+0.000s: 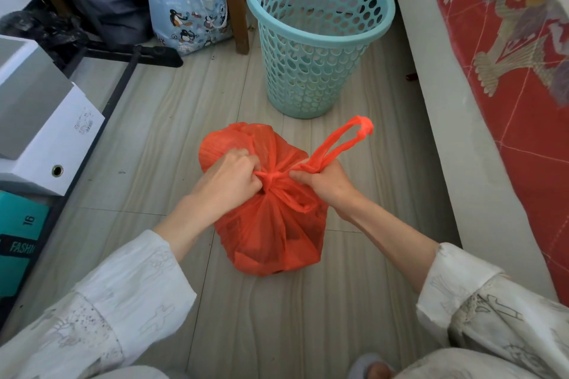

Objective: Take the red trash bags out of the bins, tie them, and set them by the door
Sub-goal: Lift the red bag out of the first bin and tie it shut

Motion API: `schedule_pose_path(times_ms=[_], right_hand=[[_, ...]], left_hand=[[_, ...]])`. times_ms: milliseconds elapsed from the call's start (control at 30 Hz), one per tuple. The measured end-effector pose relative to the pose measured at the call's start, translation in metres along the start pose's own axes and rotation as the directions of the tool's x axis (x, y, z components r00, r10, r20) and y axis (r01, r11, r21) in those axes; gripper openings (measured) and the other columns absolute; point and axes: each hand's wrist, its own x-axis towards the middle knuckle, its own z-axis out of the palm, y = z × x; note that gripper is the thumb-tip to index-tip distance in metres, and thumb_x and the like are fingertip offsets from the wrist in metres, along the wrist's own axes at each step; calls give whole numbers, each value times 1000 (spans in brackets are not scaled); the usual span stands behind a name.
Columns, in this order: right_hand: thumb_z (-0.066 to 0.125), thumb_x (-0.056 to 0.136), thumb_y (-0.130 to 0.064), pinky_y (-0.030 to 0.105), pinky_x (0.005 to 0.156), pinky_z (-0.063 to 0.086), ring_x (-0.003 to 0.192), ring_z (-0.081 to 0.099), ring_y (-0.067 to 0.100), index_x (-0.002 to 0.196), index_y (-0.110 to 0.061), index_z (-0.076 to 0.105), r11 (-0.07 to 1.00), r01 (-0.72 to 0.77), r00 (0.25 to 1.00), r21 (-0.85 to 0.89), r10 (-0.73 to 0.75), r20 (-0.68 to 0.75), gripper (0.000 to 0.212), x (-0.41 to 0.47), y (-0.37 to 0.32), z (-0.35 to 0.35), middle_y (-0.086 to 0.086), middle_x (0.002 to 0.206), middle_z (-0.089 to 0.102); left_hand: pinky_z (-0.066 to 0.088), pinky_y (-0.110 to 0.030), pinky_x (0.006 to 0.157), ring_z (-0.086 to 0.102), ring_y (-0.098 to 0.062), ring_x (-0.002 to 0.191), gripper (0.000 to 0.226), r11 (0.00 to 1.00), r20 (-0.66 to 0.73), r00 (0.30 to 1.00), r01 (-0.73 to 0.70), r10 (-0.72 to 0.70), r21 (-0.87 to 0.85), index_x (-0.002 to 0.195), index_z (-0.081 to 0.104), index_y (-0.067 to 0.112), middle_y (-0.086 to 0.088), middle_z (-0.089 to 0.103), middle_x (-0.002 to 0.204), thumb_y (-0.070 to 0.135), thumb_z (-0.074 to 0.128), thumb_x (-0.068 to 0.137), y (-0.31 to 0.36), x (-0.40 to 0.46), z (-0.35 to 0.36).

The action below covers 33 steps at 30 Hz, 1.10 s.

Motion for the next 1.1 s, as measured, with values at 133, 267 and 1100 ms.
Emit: schedule_pose_path(times_ms=[133,267,1100], right_hand=[[67,78,-1,18,59,42,56,52,8,75,-13,66,999,-15,999,30,14,32,12,0,-2,-2,3,65,60],[64,78,3,7,46,39,44,53,-2,69,-15,65,999,9,999,37,-11,46,20,-3,1,-5,2,63,59],[64,78,4,12,68,46,72,59,7,92,6,68,999,51,998,17,-52,47,14,2,3,-2,6,83,66]], left_hand=[[26,-17,67,51,-19,79,17,960,40,995,101,-93,-260,87,69,12,-3,57,85,11,58,74,2,1,-1],[26,-13,65,48,-12,78,24,940,121,990,112,-76,-322,100,68,16,0,56,89,13,61,77,3,-2,4],[44,-24,86,61,-10,92,41,840,113,993,80,-23,-536,105,51,20,4,67,98,1,66,72,-5,2,1]])
